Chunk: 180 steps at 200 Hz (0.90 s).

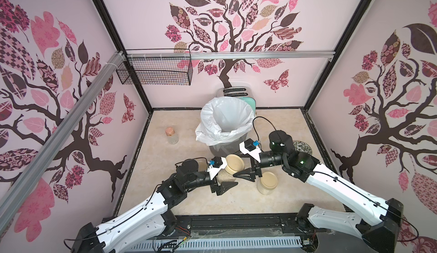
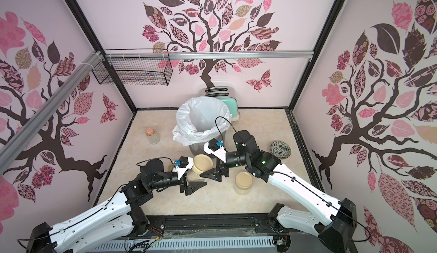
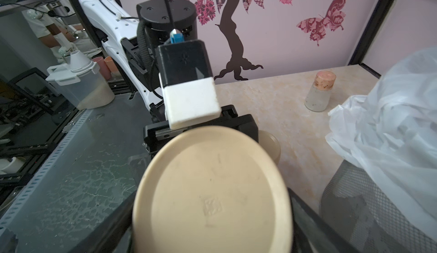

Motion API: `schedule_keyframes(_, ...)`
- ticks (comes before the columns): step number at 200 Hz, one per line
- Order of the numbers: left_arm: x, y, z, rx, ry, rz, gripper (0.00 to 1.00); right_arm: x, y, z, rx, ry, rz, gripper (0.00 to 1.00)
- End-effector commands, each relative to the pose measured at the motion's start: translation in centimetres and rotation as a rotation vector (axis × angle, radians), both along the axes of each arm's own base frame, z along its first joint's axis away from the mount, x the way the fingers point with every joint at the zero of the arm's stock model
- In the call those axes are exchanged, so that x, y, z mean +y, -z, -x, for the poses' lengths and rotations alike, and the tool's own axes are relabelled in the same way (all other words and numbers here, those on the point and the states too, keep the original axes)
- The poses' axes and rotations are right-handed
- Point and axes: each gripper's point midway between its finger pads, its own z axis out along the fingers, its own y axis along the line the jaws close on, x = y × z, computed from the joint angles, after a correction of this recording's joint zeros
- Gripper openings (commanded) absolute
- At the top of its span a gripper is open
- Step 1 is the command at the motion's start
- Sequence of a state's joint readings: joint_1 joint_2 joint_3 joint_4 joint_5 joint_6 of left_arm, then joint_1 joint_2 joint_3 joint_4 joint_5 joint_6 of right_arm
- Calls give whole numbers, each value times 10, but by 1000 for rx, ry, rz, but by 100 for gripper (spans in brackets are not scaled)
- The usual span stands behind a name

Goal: Empty moldy rice from jars
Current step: Unscrew the lid from the jar.

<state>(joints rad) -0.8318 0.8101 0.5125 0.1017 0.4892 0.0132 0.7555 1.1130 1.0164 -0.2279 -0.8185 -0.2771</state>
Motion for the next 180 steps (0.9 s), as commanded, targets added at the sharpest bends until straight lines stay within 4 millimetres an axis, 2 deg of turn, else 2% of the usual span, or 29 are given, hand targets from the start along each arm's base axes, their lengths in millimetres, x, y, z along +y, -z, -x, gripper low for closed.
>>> schedule_keyframes(1,6,-36,-9,-44,-54,85,52,-3,-12,29,-39,-187,-29,67)
schedule_keyframes(61,12,-36,-6,-38,-60,87,52,-5,-24,24,-112,-194,-49,66)
schedule_keyframes(123,12,-36,-7,-40,-64,92,52,-6,-22,22,-127,-197,-36,69)
schedule_keyframes(155,11,-36,-8,-43,-63,92,52,-5,-25,20,-118,-181,-41,79)
schedule_keyframes(174,10,-35,-10,-43,-69,93,52,-5,-24,17,-112,-157,-43,99)
schedule_keyframes(180,9,-36,-11,-43,-70,93,52,-5,-24,16,-112,-150,-45,100)
